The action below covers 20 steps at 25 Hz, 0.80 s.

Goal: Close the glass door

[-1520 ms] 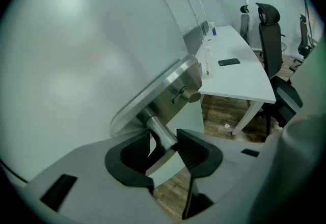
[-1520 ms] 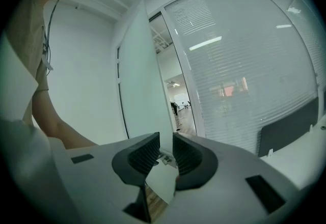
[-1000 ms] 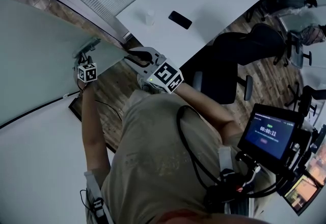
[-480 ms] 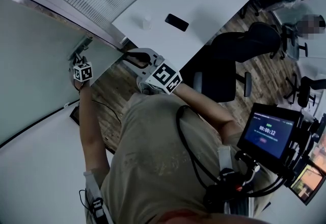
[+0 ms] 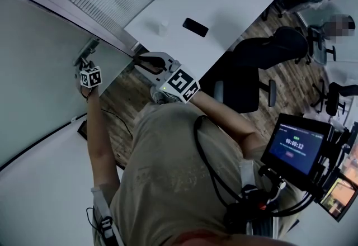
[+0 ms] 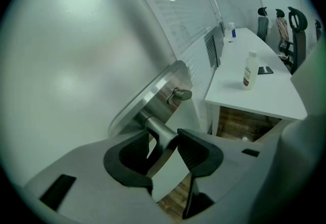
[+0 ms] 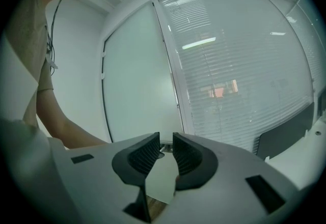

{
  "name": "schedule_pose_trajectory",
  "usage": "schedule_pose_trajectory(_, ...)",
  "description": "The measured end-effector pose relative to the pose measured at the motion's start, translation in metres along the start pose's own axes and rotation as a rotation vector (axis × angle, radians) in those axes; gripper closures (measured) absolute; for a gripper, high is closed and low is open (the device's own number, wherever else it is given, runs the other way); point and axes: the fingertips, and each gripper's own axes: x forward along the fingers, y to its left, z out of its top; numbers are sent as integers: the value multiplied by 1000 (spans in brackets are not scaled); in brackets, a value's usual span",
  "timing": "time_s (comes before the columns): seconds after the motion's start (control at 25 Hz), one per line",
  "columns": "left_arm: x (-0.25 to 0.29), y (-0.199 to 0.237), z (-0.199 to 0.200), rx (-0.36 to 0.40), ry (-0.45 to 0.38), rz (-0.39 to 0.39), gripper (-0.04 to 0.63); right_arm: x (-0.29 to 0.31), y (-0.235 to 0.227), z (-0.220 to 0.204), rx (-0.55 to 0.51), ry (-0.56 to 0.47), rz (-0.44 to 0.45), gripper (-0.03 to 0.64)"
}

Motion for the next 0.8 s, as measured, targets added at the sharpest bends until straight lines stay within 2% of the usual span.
schedule_pose_trajectory(0.4, 27, -3, -3, 1, -8, 9, 416, 20, -9, -12, -9, 5, -20, 545)
schedule_pose_trajectory(0.8, 35, 23, 11, 6, -7, 34, 416, 38, -15, 7, -6, -12, -45, 545)
